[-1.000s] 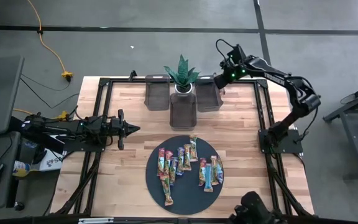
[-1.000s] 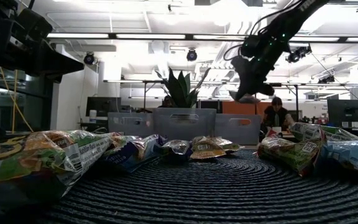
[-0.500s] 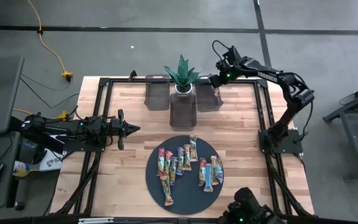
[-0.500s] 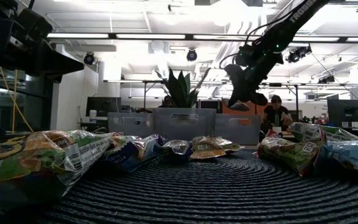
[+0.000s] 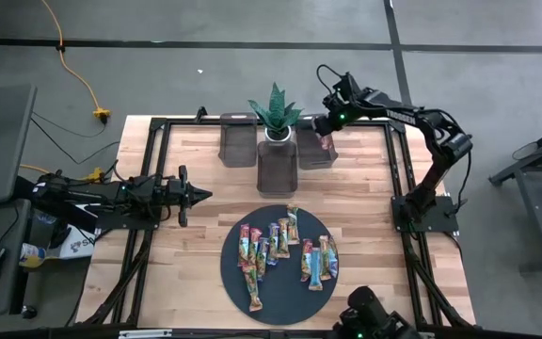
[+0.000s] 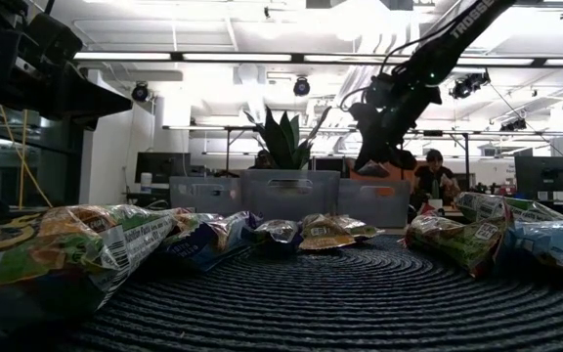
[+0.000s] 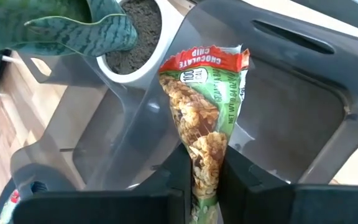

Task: Pick and place Granola Bars by type
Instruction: Put the red granola bar into the right black bin

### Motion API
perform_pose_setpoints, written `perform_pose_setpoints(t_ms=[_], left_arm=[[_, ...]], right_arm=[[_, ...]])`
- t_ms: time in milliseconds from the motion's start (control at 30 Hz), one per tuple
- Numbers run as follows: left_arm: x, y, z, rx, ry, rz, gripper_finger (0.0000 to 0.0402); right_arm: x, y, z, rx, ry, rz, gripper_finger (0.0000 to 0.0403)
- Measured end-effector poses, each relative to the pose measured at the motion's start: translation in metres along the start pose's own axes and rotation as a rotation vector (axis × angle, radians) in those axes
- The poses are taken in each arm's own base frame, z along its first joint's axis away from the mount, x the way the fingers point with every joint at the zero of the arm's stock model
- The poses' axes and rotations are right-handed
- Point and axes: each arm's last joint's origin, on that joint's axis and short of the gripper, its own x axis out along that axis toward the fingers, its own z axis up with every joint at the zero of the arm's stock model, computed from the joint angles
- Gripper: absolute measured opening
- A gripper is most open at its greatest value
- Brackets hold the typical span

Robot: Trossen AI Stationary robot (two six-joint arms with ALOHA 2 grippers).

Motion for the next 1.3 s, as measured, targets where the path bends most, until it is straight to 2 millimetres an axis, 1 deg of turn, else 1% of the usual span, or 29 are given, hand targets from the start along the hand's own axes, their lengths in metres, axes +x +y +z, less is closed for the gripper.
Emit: perform_pose_setpoints(t_ms=[300,500,633,967,1300], left_arm=[[0.000,0.000,0.000,0.000,0.000,0.000,0.0001],[0.000,0.000,0.000,0.000,0.000,0.000,0.0001],[0.000,0.000,0.000,0.000,0.000,0.000,0.0001],[0.000,0.000,0.000,0.000,0.000,0.000,0.0001],[0.000,0.000,0.000,0.000,0.000,0.000,0.0001]], right_arm=[[0.009,0.009,-0.005,-0.014,0.020,-0.065,0.0044],[0.023,0.006,-0.011,-0.002,0.078,-0.139,0.0042],[0.026,0.005,-0.011,0.018,0.068,-0.195,0.0045],[0.026,0.004,-0.011,0.081,0.038,-0.265,0.0079],[0.026,0.005,-0.011,0.072,0.036,-0.265,0.0115]])
